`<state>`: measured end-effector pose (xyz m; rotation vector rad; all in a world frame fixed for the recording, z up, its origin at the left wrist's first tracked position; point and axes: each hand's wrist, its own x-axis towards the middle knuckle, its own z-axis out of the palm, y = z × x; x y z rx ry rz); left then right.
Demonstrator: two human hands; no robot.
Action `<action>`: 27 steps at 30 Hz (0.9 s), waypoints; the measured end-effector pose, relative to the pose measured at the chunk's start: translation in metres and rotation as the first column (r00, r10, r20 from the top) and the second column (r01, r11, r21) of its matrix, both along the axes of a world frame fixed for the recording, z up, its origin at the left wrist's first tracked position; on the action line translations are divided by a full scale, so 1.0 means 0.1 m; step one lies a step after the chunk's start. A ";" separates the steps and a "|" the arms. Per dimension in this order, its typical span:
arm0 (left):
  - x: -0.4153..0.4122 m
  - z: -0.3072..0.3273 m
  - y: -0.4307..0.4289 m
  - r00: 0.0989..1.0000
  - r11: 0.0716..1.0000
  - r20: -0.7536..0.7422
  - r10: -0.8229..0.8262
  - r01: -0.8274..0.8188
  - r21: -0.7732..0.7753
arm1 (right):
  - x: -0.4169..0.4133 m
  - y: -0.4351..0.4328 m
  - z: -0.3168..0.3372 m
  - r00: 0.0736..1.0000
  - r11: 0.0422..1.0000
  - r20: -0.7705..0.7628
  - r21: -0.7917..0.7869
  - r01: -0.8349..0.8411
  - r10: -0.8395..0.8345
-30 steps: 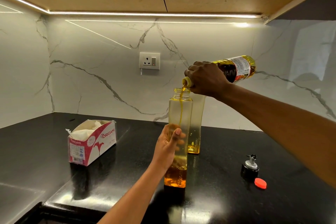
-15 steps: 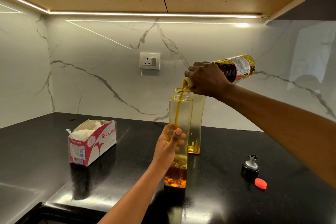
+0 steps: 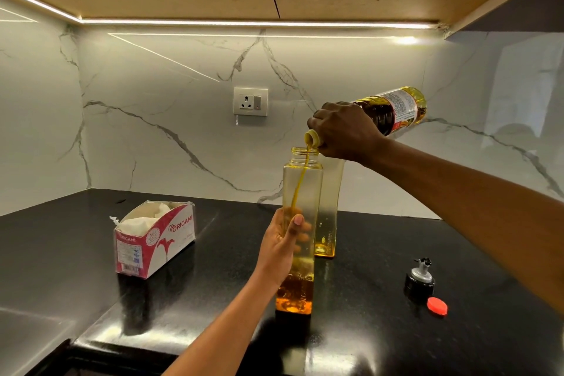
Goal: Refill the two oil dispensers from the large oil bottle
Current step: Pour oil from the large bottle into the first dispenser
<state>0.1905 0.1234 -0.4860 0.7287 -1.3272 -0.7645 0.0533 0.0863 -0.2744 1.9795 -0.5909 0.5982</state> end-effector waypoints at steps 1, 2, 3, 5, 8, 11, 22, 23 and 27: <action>0.00 0.00 0.00 1.000 1.000 0.001 0.001 -0.001 0.000 | 0.00 0.00 0.00 1.000 1.000 0.000 -0.004 -0.003 0.003; 0.00 0.00 0.00 1.000 1.000 0.002 0.002 -0.002 -0.001 | 0.00 -0.01 0.00 1.000 1.000 0.002 -0.009 -0.006 0.006; 0.00 0.00 0.00 1.000 1.000 0.000 0.000 0.000 -0.001 | 0.00 -0.01 0.00 1.000 1.000 0.003 -0.013 -0.009 0.009; 0.00 0.00 0.00 1.000 1.000 -0.004 -0.006 0.006 -0.002 | 0.01 -0.01 0.00 1.000 1.000 0.001 -0.014 -0.009 0.009; 0.00 0.00 0.00 1.000 1.000 -0.001 0.000 0.000 0.001 | 0.01 0.00 0.00 1.000 1.000 -0.007 -0.020 -0.012 0.012; 0.00 0.00 0.00 1.000 1.000 -0.003 0.002 -0.002 0.002 | 0.01 0.01 0.00 1.000 0.999 0.005 -0.041 -0.019 0.019; 0.00 0.01 0.01 1.000 1.000 -0.006 -0.003 0.003 0.003 | 0.01 -0.01 0.00 0.999 0.995 -0.016 -0.088 -0.043 0.041; 0.00 0.00 0.01 1.000 1.000 -0.011 -0.003 0.003 0.002 | 0.01 0.00 0.01 0.999 0.995 -0.019 -0.088 -0.046 0.044; 0.00 0.01 0.01 1.000 1.000 -0.011 0.004 -0.004 0.000 | 0.00 -0.02 0.01 0.999 0.995 -0.019 -0.082 -0.050 0.048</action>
